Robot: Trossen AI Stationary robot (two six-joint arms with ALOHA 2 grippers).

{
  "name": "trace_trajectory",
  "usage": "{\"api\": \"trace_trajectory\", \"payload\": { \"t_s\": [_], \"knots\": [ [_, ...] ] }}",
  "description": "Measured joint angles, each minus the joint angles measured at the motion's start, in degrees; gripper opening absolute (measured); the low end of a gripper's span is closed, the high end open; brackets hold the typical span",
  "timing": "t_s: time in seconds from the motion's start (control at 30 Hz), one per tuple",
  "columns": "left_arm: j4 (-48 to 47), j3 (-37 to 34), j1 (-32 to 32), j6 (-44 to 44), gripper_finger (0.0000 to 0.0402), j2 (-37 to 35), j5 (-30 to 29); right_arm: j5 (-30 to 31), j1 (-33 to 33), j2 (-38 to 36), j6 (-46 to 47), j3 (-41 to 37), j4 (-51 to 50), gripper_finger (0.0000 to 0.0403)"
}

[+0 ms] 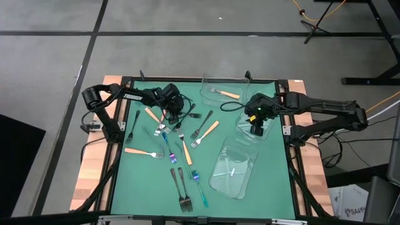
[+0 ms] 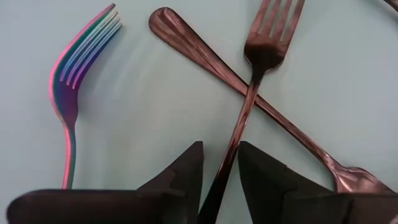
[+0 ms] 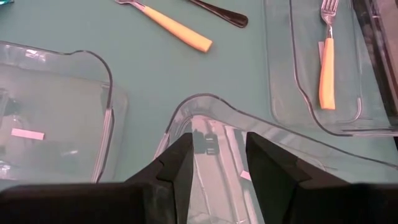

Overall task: Sort silverware by color (type)
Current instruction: Put the black fork into the center transparent bin

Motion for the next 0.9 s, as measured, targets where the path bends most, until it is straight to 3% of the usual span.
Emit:
{"api": "trace_trajectory", "payload": {
  "t_s": [0.43,0.9],
  "knots": [
    [0.2,0.0,0.0,-0.1,0.0012,0.1,-0.4,0.0,0.0,0.0,0.0,0.0,2.9,0.0136],
    [-0.5,-0.3,-0.7,-7.4,0.0013,-3.9,0.0,0.0,0.0,0.0,3.7,0.0,8.1,0.0136]
  ]
}}
